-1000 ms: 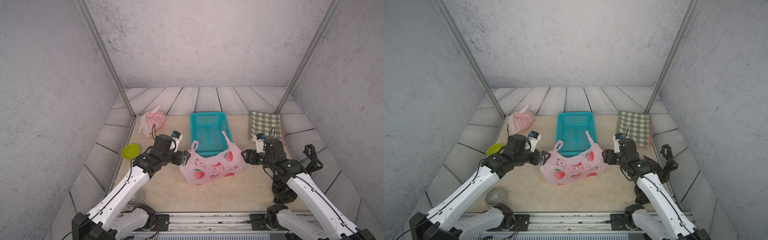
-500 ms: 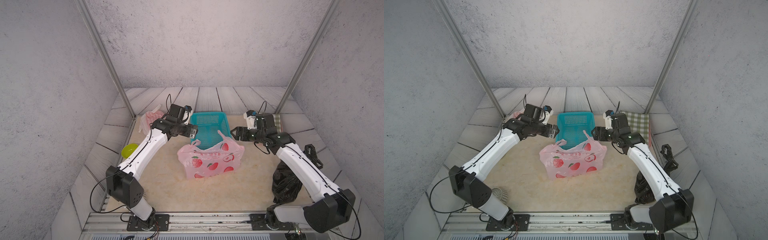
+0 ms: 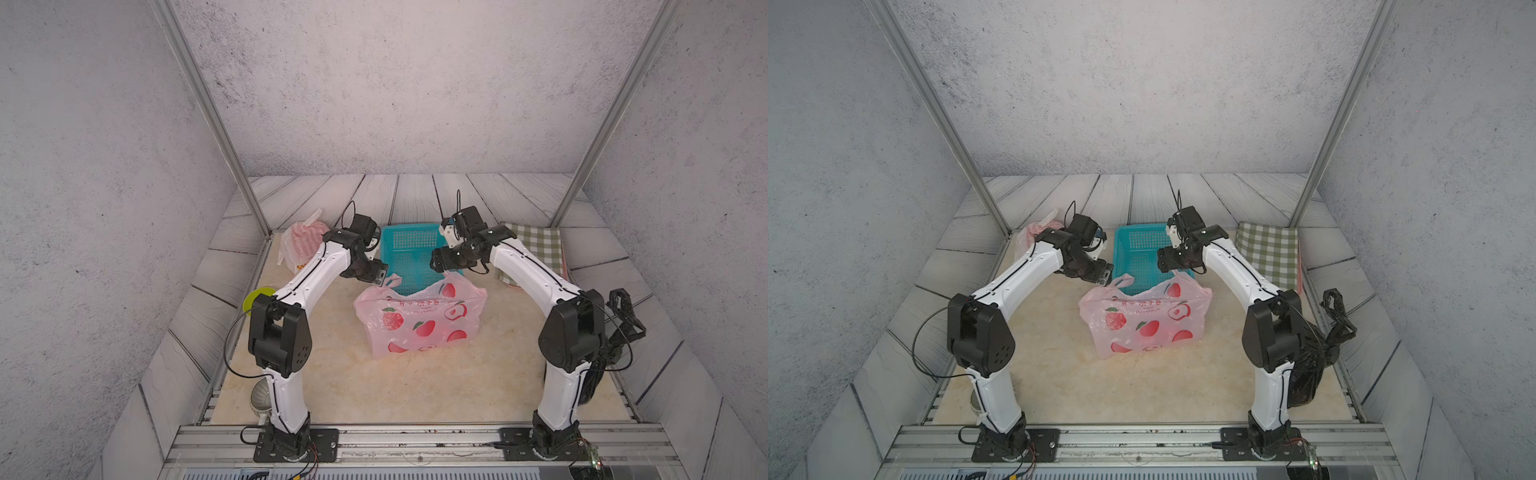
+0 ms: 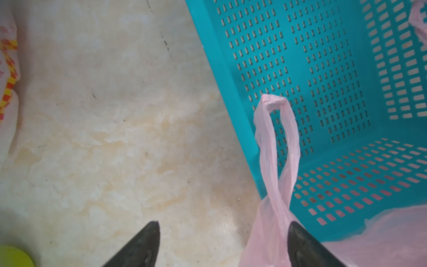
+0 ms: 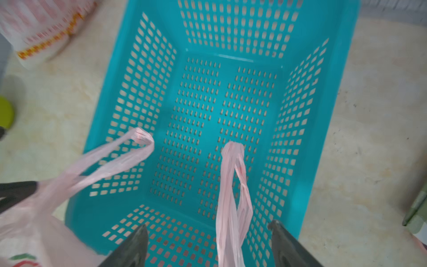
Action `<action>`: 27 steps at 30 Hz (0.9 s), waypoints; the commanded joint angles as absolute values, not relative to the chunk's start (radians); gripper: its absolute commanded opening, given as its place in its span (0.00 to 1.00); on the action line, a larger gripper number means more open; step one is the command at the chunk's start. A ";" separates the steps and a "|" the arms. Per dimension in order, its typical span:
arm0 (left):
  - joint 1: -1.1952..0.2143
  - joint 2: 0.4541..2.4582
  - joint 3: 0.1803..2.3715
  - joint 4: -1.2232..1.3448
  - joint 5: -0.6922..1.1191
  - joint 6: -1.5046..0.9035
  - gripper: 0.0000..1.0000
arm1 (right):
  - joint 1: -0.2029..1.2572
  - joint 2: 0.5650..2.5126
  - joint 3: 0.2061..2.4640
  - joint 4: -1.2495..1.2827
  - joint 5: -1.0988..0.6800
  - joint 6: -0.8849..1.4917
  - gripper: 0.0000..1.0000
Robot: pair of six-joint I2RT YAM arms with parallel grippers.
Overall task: Untie the knot of a plastic bag & take out the apple
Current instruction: Untie the plastic bag at the center of the board.
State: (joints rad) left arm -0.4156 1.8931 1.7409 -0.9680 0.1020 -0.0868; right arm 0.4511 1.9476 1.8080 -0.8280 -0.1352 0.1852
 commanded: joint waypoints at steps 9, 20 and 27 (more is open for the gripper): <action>-0.414 1.740 1.509 -0.928 0.487 -0.110 0.55 | 0.467 1.926 1.733 -0.886 -0.130 0.166 0.28; -0.397 1.682 1.719 -0.936 0.511 -0.111 0.00 | 0.468 1.716 1.781 -0.793 -0.116 0.211 0.02; -0.400 1.486 1.604 -0.818 0.681 -0.173 0.00 | 0.474 1.489 1.639 -0.751 -0.137 0.235 0.02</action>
State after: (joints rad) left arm -0.4030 1.5883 1.6859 -0.8654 0.5667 -0.1410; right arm 0.4694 1.5875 1.7142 -0.7574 -0.1272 0.2104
